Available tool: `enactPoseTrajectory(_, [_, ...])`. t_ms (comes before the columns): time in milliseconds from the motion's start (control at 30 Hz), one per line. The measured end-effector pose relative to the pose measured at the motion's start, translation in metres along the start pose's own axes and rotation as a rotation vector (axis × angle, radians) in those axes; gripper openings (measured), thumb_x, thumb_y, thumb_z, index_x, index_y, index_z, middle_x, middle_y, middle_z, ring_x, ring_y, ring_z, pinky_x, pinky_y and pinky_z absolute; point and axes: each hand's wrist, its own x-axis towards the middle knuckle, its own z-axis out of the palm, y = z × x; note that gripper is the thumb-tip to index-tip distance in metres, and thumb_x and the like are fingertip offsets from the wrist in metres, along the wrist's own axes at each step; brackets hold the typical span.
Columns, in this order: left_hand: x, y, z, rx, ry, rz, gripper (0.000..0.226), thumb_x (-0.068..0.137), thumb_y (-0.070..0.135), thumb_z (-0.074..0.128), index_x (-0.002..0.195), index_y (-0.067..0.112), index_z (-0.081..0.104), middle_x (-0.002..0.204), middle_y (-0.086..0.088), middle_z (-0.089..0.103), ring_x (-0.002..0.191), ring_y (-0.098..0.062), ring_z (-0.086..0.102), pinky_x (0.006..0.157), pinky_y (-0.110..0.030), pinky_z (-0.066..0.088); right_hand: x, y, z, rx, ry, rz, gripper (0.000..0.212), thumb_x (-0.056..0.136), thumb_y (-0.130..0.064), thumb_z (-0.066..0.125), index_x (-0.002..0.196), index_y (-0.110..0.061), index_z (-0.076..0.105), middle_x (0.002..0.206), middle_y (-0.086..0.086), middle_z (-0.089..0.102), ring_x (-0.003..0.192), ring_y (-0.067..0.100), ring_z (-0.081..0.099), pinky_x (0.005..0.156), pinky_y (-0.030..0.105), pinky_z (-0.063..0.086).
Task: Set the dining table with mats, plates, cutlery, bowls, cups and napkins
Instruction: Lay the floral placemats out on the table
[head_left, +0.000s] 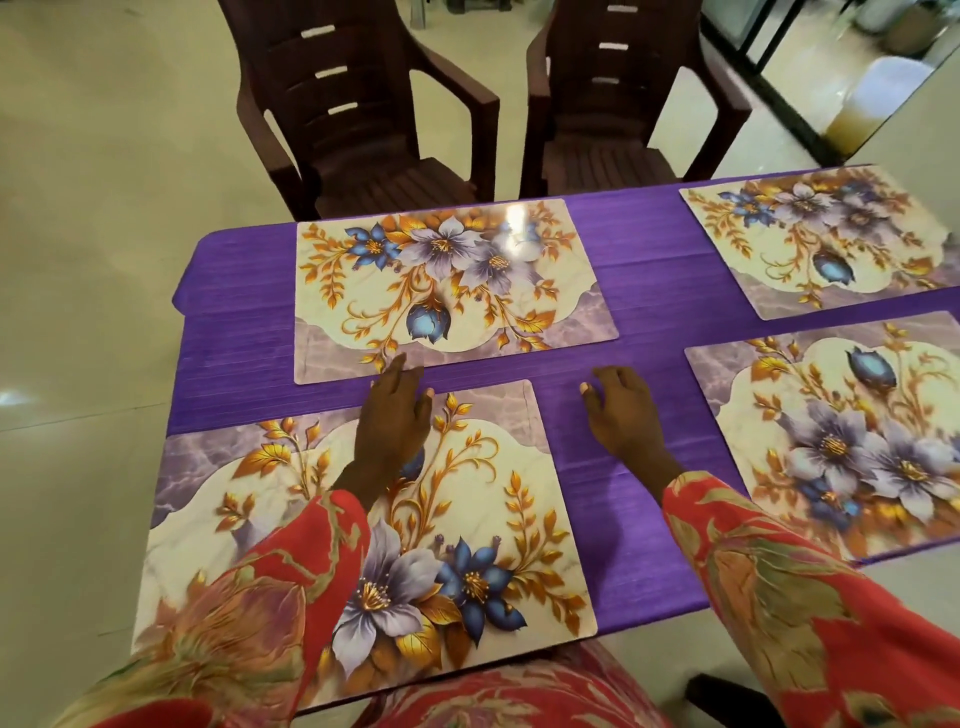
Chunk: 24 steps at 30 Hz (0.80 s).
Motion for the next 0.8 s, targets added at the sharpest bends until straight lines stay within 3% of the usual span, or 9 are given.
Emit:
enactPoseTrajectory(233, [-0.019, 0.054, 0.026, -0.037, -0.048, 0.139, 0.043, 0.083, 0.021, 0.046, 0.116, -0.002, 0.062, 0.134, -0.024, 0.051, 0.125, -0.042, 0.047, 0.103, -0.054, 0.038, -0.033, 0.034, -0.018, -0.015, 0.117, 0.026, 0.048, 0.082, -0.030, 0.041, 0.109, 0.002, 0.064, 0.112, 0.025, 0.059, 0.103, 0.045, 0.054, 0.083, 0.047, 0.046])
enactPoseTrajectory(433, [-0.024, 0.110, 0.065, -0.047, -0.150, 0.193, 0.038, 0.088, 0.020, 0.049, 0.115, -0.003, 0.061, 0.134, -0.024, 0.051, 0.123, -0.042, 0.048, 0.103, -0.044, 0.038, -0.036, 0.080, -0.039, -0.044, 0.176, -0.010, 0.035, 0.081, -0.022, 0.048, 0.101, 0.001, 0.067, 0.098, 0.024, 0.063, 0.088, 0.046, 0.058, 0.073, 0.046, 0.050])
enactPoseTrajectory(567, [-0.027, 0.153, 0.097, -0.061, -0.193, 0.187, 0.041, 0.086, 0.023, 0.047, 0.113, -0.003, 0.062, 0.134, -0.026, 0.050, 0.123, -0.042, 0.049, 0.104, -0.050, 0.038, -0.032, 0.118, -0.058, -0.060, 0.199, -0.042, 0.030, 0.079, -0.019, 0.048, 0.093, -0.001, 0.068, 0.092, 0.024, 0.062, 0.080, 0.046, 0.059, 0.066, 0.046, 0.052])
enactPoseTrajectory(800, [-0.033, 0.228, 0.158, -0.049, -0.283, 0.177, 0.051, 0.087, 0.030, 0.045, 0.119, -0.007, 0.058, 0.138, -0.029, 0.044, 0.130, -0.043, 0.041, 0.108, -0.053, 0.033, -0.028, 0.217, -0.104, -0.134, 0.189, -0.145, 0.041, 0.079, -0.025, 0.038, 0.093, -0.001, 0.068, 0.091, 0.021, 0.065, 0.077, 0.042, 0.063, 0.068, 0.042, 0.053])
